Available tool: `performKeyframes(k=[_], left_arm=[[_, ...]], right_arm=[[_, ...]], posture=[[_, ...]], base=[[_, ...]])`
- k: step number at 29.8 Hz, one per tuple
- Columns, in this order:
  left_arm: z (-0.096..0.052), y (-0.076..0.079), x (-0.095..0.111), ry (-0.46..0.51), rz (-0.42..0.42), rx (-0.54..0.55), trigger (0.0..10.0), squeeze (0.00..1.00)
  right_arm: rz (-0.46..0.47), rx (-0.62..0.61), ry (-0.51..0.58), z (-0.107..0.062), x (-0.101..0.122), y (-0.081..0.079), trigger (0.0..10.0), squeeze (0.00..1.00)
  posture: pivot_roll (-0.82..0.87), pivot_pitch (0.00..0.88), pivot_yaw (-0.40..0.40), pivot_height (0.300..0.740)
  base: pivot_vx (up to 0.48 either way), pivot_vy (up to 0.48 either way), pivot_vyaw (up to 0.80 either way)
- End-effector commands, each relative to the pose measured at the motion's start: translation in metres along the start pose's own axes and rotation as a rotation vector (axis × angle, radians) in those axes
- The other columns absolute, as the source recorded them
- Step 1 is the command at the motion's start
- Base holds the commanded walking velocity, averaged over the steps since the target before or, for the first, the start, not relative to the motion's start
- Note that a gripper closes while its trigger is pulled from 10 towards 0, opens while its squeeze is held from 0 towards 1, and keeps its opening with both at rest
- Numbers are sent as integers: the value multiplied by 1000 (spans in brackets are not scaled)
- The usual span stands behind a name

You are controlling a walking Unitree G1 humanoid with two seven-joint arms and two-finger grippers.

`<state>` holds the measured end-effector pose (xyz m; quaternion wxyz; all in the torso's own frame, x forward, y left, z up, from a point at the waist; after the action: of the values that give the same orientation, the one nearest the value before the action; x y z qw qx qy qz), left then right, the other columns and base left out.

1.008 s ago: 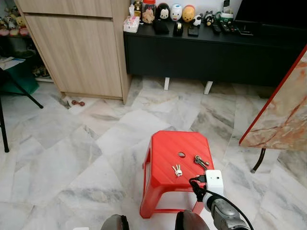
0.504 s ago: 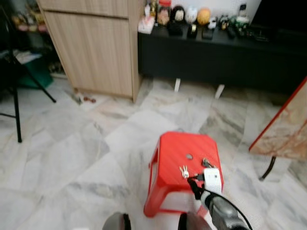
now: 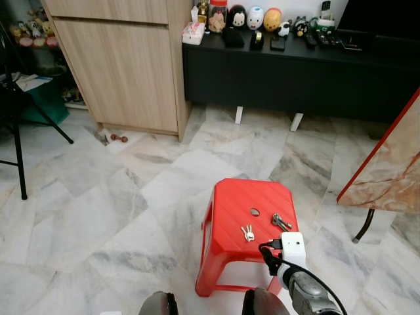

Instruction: Hang keys on a hook

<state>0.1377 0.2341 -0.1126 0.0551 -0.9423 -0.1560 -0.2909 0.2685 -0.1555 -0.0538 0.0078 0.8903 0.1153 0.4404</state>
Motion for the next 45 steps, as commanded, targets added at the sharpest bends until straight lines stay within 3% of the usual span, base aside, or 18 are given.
performKeyframes(k=[1,18,36,45], left_arm=[[-1,0,-7,-24,1,-5,10000,0],[-1,1,-7,-22,2,-4,10000,0],[-2,-1,-8,-20,6,1,10000,0],[-2,-1,-9,-23,11,3,10000,0]], right_arm=[[1,-4,-5,-1,-2,2,10000,0],[10,-7,4,-1,-1,3,10000,0],[8,-7,-6,-3,-7,2,10000,0],[68,11,-43,-3,-11,-2,10000,0]], posture=[[73,84,-77,637],[71,84,-77,637],[71,92,-76,637],[66,103,-76,637]], base=[[244,0,0],[268,0,287],[0,0,0],[0,0,0]])
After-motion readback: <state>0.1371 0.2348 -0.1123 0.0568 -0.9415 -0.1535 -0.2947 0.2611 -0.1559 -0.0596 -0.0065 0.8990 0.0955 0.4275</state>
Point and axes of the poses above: a point about 5 cm out from each wrist's last joint towards the gripper, its own z axis pointing out of the wrist towards the gripper, its own x axis along the axis of the wrist's last joint, y = z × x, the point moved 2 cm from there along z, pointing out of the wrist towards the gripper, and after that the axes turned 15 degrees about -z, right-handed, at the moved point
